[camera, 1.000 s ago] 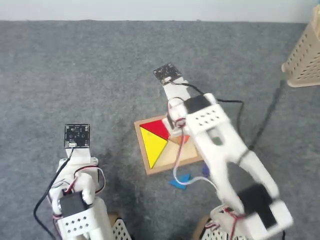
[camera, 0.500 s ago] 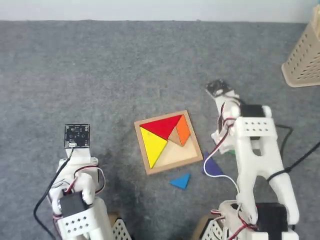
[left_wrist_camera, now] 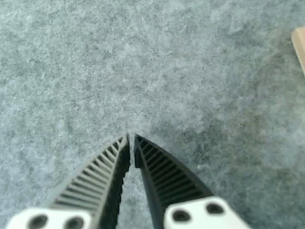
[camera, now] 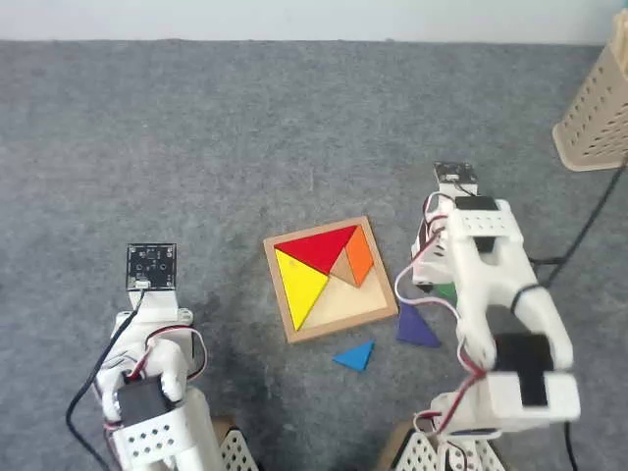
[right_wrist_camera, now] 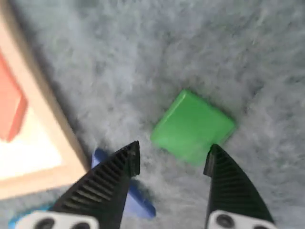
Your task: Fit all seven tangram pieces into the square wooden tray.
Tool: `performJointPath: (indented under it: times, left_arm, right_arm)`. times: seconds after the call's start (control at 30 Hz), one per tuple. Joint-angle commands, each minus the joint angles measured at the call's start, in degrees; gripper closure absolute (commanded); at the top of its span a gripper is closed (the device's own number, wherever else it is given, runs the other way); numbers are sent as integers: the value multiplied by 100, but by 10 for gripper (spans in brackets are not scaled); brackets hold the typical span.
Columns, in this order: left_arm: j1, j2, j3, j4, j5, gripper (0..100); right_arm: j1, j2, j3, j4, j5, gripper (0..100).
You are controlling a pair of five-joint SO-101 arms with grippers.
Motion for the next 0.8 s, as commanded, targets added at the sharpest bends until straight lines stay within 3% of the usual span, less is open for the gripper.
performJointPath:
  times: [0.0,0.4,0.57,0.77]
  left_arm:
    - [-26,-79,-40,44,-26,987]
    - [-26,-79,-40,44,-26,987]
    - [-26,-79,-40,44,-26,987]
    - [-26,-79,-40,44,-26,987]
  right_arm:
    - [127,259,-457,-119,-185,781]
    - [110,462,-457,-365,-105,785]
    - [-514,462,-747,-400,941,785]
    - [-558,453,-1037,-347,1020,785]
